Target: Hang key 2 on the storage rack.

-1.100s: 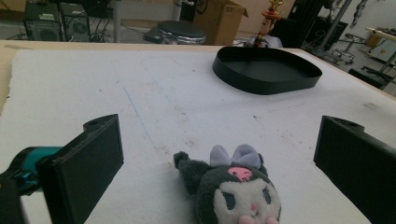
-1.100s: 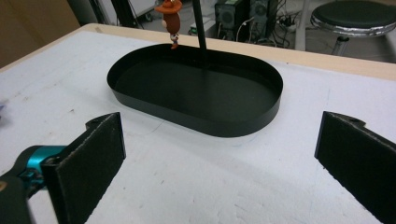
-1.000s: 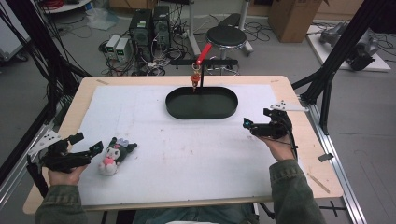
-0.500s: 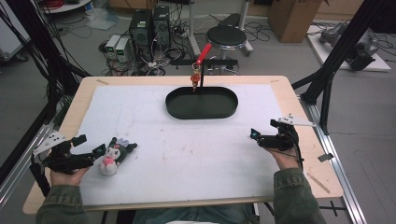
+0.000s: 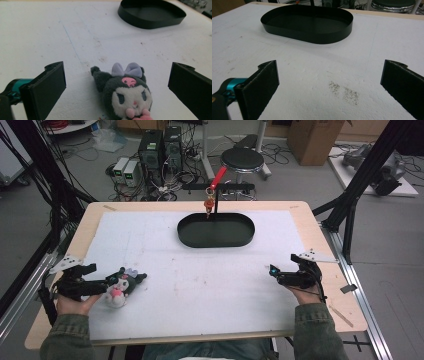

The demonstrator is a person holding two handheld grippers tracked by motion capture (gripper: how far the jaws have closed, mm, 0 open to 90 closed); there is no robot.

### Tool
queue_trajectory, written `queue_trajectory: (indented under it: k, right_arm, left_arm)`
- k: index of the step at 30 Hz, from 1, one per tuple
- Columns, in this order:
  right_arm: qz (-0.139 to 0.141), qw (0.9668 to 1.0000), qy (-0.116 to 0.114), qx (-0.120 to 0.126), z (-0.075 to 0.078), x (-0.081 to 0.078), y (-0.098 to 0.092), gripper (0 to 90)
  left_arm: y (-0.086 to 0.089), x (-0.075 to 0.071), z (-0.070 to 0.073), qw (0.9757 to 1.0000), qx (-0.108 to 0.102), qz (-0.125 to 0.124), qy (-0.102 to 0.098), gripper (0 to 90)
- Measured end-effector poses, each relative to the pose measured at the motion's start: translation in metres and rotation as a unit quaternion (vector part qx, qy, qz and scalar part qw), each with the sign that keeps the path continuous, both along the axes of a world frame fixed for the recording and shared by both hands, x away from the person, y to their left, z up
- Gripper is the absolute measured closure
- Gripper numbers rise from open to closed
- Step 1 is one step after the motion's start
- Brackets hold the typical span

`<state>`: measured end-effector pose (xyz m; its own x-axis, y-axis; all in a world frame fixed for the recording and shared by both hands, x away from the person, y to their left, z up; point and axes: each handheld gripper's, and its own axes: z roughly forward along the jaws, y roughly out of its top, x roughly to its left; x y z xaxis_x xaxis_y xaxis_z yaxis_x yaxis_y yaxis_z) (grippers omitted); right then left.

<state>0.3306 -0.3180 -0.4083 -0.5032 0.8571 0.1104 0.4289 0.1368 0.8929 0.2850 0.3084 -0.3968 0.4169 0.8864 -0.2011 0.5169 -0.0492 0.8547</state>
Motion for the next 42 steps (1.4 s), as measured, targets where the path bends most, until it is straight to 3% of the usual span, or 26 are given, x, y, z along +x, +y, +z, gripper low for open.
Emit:
queue_trajectory:
  k: [6, 9, 15, 17, 21, 24, 25, 27, 28, 29, 30, 31, 35, 42]
  right_arm:
    - [0.0, 1.0, -0.003, -0.005, 0.0, -0.001, 0.0, 0.8]
    - [-0.001, 1.0, -0.001, -0.01, -0.001, -0.002, 0.001, 0.8]
    - [-0.001, 0.9999, -0.001, -0.014, -0.003, -0.002, 0.0, 0.8]
    - [-0.001, 0.9999, -0.002, -0.013, -0.003, -0.002, 0.0, 0.8]
    - [-0.001, 0.9999, 0.001, -0.014, -0.003, -0.003, 0.0, 0.8]
    - [0.0, 0.9998, 0.002, -0.018, -0.004, -0.003, 0.0, 0.8]
    - [0.001, 0.9998, 0.003, -0.018, -0.004, -0.003, 0.0, 0.8]
    - [0.001, 0.9998, 0.003, -0.018, -0.004, -0.003, 0.001, 0.8]
    - [0.001, 0.9998, 0.002, -0.018, -0.004, -0.003, 0.001, 0.8]
    - [0.001, 0.9998, 0.002, -0.018, -0.004, -0.003, 0.001, 0.9]
    - [0.002, 0.9998, 0.002, -0.02, -0.004, -0.003, 0.001, 0.9]
    - [0.001, 0.9998, 0.005, -0.022, -0.004, -0.003, 0.001, 0.9]
    - [0.003, 0.9997, 0.006, -0.025, -0.005, -0.002, 0.002, 0.9]
    - [0.001, 0.9996, 0.001, -0.029, -0.005, -0.003, 0.003, 0.8]
  left_arm:
    - [-0.014, 0.013, -0.002, 0.9977, 0.039, -0.01, 0.054, 1.7]
    - [-0.02, 0.018, -0.005, 0.9961, 0.045, -0.014, 0.074, 1.7]
    - [-0.028, 0.024, -0.014, 0.9885, 0.076, -0.026, 0.129, 1.8]
    - [-0.031, 0.026, -0.017, 0.985, 0.084, -0.032, 0.147, 1.8]
    - [-0.037, 0.028, -0.026, 0.972, 0.109, -0.052, 0.201, 1.9]
    - [-0.041, 0.027, -0.028, 0.966, 0.119, -0.063, 0.221, 2.9]
    - [-0.042, 0.026, -0.028, 0.9656, 0.122, -0.059, 0.222, 4.0]
    - [-0.044, 0.023, -0.027, 0.9632, 0.128, -0.047, 0.232, 12.1]
    - [-0.045, 0.022, -0.026, 0.9616, 0.136, -0.039, 0.235, 22.1]
    - [-0.048, 0.018, -0.024, 0.9607, 0.158, -0.018, 0.227, 33.6]
    - [-0.049, 0.018, -0.023, 0.9593, 0.158, -0.019, 0.233, 39.1]
    - [-0.051, 0.017, -0.022, 0.9587, 0.159, -0.019, 0.235, 41.3]
    - [-0.053, 0.016, -0.021, 0.9607, 0.157, -0.026, 0.228, 45.3]
    - [-0.049, 0.011, -0.009, 0.9701, 0.142, -0.035, 0.194, 46.0]
